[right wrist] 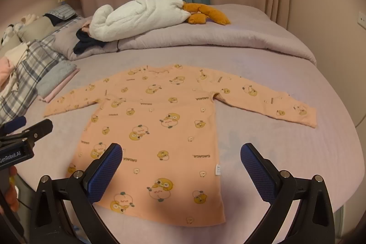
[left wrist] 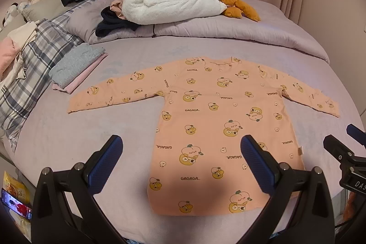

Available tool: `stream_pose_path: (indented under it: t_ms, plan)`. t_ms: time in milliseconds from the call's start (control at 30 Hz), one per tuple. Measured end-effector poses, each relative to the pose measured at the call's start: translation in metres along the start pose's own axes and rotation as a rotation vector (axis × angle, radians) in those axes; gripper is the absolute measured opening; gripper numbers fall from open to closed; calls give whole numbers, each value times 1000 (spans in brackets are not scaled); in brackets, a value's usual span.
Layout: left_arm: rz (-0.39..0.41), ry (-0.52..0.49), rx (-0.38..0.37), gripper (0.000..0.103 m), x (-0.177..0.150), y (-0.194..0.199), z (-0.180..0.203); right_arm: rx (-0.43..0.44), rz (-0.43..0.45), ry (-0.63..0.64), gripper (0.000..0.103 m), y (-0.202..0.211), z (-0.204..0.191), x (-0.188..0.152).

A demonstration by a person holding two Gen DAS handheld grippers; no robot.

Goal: Fold small clothes

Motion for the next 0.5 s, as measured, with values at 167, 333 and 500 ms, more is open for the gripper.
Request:
stream_pose_path:
  t_ms: [167, 333, 500]
  plan:
    - [-3, 0, -2, 103, 1, -1, -1, 0, 0, -2, 102, 1, 0, 0]
    - [-1, 4, -2, 103, 2, 0, -2, 0, 3, 0, 102, 1, 0, 0]
    - [-3, 3, -1, 103, 1, -1, 0, 1, 1, 2, 102, 1, 1, 1]
Point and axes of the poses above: each gripper's, at about its wrist camera, not at the fingertips, and y roughly against the way its jaws point, z to its right, x to its top, the point moved 7 cm from there along -y, roughly the way its jaws point, and after that the axes turned 4 degrees about x, right-handed, at the moved point
